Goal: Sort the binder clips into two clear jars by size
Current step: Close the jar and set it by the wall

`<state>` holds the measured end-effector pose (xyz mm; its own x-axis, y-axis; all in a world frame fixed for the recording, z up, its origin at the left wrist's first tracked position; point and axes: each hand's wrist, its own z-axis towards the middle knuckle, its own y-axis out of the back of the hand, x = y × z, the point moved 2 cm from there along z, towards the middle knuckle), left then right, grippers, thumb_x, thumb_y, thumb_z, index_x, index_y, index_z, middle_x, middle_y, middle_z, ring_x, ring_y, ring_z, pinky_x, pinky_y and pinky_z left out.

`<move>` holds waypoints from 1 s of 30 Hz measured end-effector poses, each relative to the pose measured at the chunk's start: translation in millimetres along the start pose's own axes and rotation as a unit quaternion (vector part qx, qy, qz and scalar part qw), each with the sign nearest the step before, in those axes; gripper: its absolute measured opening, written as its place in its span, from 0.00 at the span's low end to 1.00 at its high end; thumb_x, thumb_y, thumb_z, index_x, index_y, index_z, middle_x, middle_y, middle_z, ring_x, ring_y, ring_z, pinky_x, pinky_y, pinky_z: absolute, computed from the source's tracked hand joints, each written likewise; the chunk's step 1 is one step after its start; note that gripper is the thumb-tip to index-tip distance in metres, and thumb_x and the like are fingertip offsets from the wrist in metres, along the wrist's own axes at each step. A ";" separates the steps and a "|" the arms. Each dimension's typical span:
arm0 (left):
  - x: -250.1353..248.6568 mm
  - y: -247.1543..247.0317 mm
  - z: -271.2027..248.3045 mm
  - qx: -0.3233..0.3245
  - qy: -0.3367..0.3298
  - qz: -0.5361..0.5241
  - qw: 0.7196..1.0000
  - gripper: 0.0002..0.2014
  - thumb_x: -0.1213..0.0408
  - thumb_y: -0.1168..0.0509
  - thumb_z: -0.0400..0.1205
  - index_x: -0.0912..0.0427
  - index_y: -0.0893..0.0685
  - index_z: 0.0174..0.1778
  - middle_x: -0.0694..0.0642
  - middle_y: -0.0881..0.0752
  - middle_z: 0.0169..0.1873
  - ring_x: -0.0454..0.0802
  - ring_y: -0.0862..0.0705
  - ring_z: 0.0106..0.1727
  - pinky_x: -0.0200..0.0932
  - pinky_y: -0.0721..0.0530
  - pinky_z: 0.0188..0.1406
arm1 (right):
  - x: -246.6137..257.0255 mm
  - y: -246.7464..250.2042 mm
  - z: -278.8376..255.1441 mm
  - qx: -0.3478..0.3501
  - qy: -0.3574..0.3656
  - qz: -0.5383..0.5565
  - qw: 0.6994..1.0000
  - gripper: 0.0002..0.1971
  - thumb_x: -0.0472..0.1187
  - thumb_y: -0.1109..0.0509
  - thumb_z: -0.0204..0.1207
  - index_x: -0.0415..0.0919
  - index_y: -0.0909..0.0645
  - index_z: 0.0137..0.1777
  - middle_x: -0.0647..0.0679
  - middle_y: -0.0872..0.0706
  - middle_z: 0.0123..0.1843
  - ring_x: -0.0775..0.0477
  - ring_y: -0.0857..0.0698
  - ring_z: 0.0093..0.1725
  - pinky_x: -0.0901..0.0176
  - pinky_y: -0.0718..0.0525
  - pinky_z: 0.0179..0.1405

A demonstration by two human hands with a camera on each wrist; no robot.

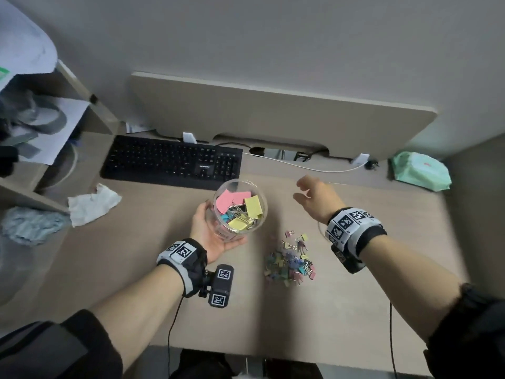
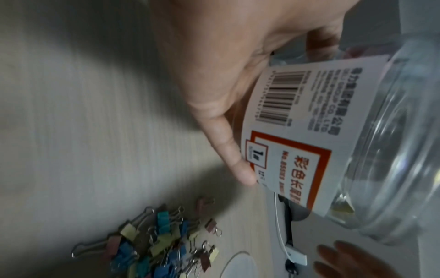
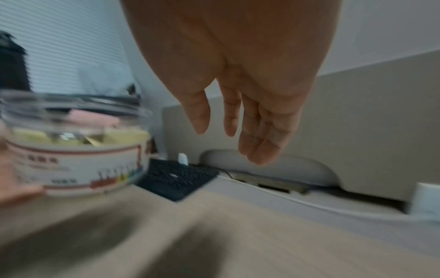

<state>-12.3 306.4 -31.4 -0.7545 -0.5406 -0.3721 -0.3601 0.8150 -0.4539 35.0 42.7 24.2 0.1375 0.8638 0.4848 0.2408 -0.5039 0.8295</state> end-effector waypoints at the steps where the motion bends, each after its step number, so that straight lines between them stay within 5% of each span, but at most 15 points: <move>1: 7.7 -8.8 4.2 0.000 0.005 0.007 1.000 0.36 0.32 0.48 0.83 0.57 0.19 0.73 0.72 0.16 0.68 0.70 0.16 0.66 0.68 0.17 0.67 | -25.0 0.6 -1.8 0.016 -0.038 -0.013 0.999 0.20 0.45 0.29 0.79 0.38 0.23 0.67 0.39 0.17 0.64 0.36 0.18 0.61 0.51 0.22 0.59; 8: 55.0 -60.0 24.3 -0.007 0.025 0.025 0.999 0.34 0.32 0.49 0.84 0.55 0.18 0.71 0.72 0.16 0.67 0.71 0.17 0.68 0.70 0.20 0.71 | -141.3 -12.0 -13.0 0.081 -0.139 -0.140 0.977 0.40 0.58 0.28 0.70 0.47 0.38 0.79 0.42 0.29 0.75 0.33 0.29 0.72 0.39 0.25 0.68; 17: 103.1 -100.8 47.2 -0.053 0.005 -0.003 0.999 0.32 0.34 0.49 0.86 0.57 0.18 0.70 0.72 0.15 0.65 0.71 0.15 0.65 0.67 0.15 0.62 | -167.3 -41.7 13.1 0.130 -0.024 -0.248 0.960 0.58 0.71 0.22 0.51 0.53 0.49 0.78 0.45 0.42 0.78 0.30 0.37 0.75 0.30 0.25 0.62; 23: 105.6 -98.1 43.3 -0.062 0.002 -0.023 0.998 0.31 0.36 0.48 0.86 0.56 0.17 0.68 0.72 0.14 0.64 0.72 0.15 0.64 0.70 0.18 0.68 | -170.6 -54.2 11.5 0.137 -0.003 -0.245 0.960 0.42 0.63 0.28 0.59 0.56 0.41 0.72 0.42 0.31 0.71 0.30 0.29 0.66 0.34 0.22 0.57; 30: 77.0 -81.3 37.0 -0.054 0.009 0.006 0.998 0.34 0.33 0.46 0.83 0.56 0.18 0.72 0.71 0.15 0.66 0.72 0.15 0.66 0.73 0.19 0.68 | -120.7 -6.9 4.6 0.071 -0.065 -0.119 0.988 0.41 0.66 0.32 0.61 0.55 0.39 0.74 0.39 0.31 0.68 0.31 0.25 0.64 0.40 0.21 0.62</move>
<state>-20.8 190.8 -53.1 -0.7684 -0.5278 -0.3618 -0.4079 0.8397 -0.3586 21.2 -58.1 -41.4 0.1807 0.9556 0.2325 0.4126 -0.2883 0.8641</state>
